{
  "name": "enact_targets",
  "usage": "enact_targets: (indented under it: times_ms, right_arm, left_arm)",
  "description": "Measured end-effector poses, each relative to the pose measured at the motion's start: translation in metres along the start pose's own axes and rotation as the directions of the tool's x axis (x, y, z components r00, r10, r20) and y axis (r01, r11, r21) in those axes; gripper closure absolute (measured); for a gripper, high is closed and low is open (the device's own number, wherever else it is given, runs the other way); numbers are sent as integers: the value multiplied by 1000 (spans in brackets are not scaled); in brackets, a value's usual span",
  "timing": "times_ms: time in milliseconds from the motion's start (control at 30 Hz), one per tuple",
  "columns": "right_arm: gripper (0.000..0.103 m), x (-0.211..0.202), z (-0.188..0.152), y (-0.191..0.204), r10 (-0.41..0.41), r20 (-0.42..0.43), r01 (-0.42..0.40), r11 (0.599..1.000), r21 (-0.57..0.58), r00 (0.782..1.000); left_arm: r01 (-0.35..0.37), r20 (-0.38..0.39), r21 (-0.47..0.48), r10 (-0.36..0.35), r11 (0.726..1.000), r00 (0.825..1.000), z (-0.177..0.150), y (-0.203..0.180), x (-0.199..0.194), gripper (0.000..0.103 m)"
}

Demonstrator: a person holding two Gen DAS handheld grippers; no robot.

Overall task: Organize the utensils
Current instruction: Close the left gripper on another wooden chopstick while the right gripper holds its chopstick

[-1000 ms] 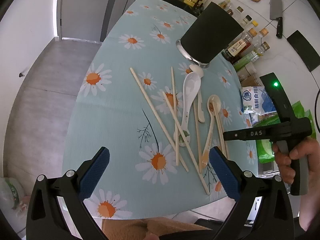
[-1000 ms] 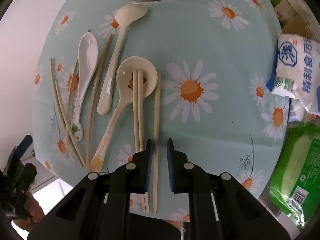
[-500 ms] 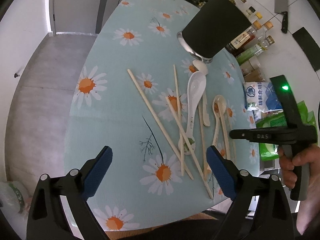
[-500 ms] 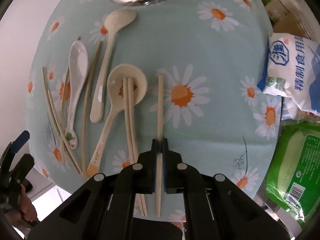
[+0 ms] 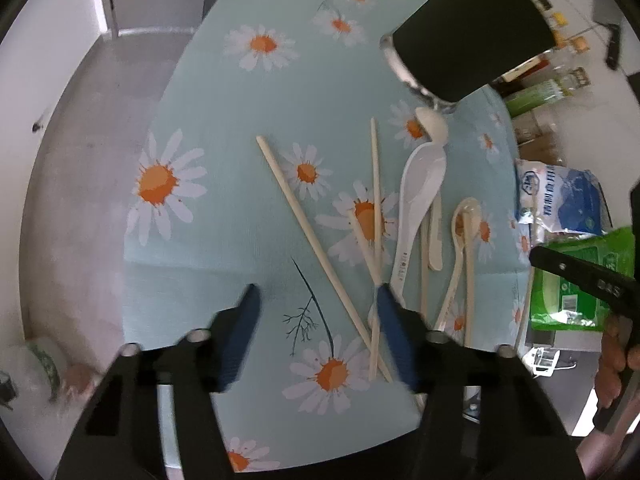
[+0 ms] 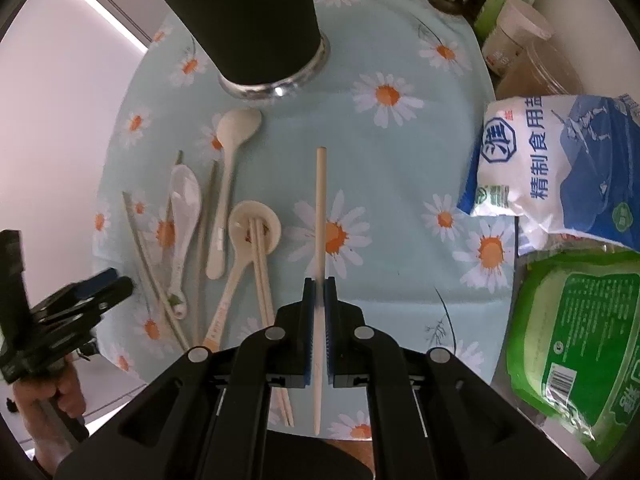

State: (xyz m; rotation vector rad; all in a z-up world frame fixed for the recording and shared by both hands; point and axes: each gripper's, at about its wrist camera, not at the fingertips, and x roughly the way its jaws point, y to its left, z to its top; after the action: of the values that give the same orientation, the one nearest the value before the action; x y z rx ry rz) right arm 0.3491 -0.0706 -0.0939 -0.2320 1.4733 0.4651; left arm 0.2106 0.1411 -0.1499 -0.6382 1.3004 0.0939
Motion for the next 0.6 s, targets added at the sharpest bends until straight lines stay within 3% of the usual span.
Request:
enact_targets:
  times_ms: [133,333,600]
  right_arm:
    - [97,-5,-3,-3,55,6,-55,998,-32,998]
    - [97,-6,-12,0,147,14,-145,986,-79,989]
    - [97,-10,-7,-10,255,18,-251,960,-126,967]
  left_arm:
    - [-33,-32,-52,32,998,999,8,-1,6,67]
    - [-87,-62,-134,80,987,995,17,-5,10,70]
    - [-219,-119,-183,200,958,973,30,-18,19,79]
